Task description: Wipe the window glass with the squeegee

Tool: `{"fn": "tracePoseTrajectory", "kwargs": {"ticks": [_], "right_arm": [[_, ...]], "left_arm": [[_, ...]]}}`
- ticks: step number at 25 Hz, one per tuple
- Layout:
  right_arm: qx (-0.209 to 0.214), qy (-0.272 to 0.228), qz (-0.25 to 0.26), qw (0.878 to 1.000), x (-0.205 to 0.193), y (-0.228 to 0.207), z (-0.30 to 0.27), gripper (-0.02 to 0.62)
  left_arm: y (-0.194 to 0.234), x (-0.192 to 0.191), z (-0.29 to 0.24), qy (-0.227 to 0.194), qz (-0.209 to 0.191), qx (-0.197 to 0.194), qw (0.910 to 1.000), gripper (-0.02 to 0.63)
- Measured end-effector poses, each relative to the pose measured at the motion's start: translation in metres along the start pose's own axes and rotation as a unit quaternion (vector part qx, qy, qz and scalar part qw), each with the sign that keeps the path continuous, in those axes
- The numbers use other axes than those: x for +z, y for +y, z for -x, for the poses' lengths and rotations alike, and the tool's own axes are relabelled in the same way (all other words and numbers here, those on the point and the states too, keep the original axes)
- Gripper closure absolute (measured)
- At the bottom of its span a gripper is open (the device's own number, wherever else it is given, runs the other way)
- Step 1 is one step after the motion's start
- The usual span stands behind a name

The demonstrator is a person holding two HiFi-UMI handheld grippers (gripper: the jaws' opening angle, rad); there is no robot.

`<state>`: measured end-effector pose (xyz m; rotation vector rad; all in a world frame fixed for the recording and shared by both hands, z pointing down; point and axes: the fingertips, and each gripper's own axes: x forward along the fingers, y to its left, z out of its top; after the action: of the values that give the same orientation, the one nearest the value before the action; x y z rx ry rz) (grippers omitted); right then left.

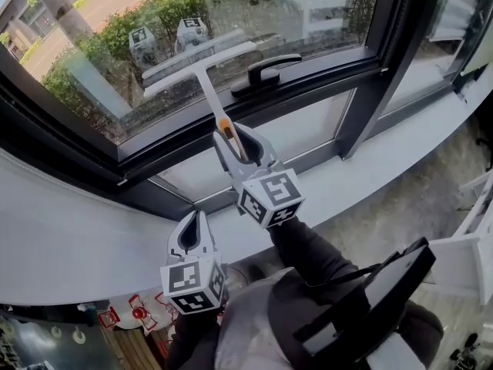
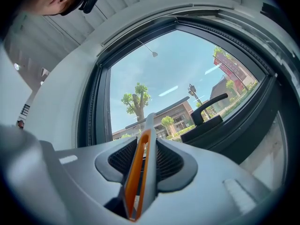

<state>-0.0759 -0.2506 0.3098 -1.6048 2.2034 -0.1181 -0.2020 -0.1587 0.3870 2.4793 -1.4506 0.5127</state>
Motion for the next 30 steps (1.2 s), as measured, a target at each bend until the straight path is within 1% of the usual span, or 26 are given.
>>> {"fn": "tracePoseTrajectory", "kwargs": {"ticks": [24, 30], "right_arm": [[0.001, 0.031, -0.015, 0.999, -0.033, -0.019, 0.018, 0.472], [-0.005, 0.047, -0.012, 0.999, -0.04, -0.019, 0.026, 0.476]], "left_arm": [[-0.017, -0.011, -0.015, 0.019, -0.012, -0.019, 0.9996, 0.606], [-0.019, -0.02, -0.011, 0.031, -0.004, -0.026, 0.9992, 0.606]]}}
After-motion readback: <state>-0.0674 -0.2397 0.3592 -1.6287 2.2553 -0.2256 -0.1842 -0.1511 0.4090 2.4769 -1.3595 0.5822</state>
